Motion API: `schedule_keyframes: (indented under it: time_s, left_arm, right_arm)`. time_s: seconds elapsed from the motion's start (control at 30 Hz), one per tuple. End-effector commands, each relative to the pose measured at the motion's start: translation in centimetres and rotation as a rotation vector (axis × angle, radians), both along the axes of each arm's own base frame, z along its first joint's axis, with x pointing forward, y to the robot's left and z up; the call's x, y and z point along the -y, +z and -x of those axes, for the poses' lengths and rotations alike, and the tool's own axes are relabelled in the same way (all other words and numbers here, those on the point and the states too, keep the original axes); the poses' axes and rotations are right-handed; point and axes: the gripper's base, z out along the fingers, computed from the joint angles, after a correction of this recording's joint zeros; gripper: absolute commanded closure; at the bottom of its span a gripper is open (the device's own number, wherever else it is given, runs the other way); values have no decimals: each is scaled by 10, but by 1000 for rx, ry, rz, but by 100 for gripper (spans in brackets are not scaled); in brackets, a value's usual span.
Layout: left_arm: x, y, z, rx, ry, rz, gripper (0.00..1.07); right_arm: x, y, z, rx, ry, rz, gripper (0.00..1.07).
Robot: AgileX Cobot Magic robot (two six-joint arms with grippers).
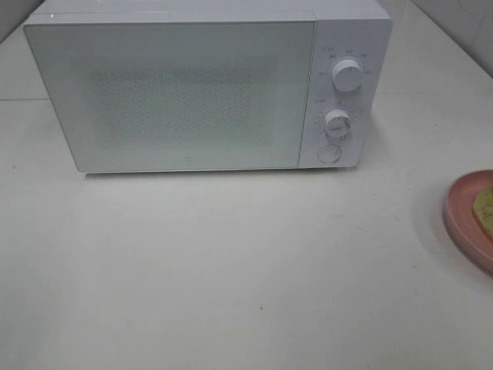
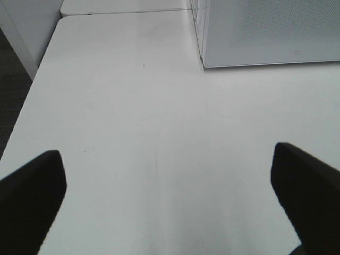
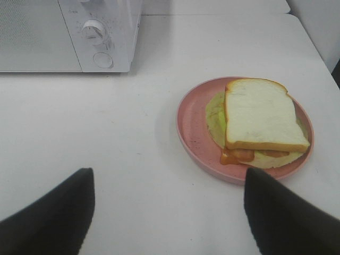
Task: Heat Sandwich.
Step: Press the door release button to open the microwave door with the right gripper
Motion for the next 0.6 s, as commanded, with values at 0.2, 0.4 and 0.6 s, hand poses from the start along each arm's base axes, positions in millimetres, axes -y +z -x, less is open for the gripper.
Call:
schedule_keyframes:
  time_s: [0.2, 0.4, 0.6]
  left_arm:
    - [0, -1, 4, 29, 3, 5, 2]
    - [0, -1, 4, 29, 3, 5, 2]
    - [0, -1, 4, 29, 3, 5, 2]
  right_arm:
    - [0, 0, 2, 22, 2, -4, 32]
    - [0, 0, 2, 22, 3, -4, 32]
    - [0, 4, 3, 45, 3, -6, 32]
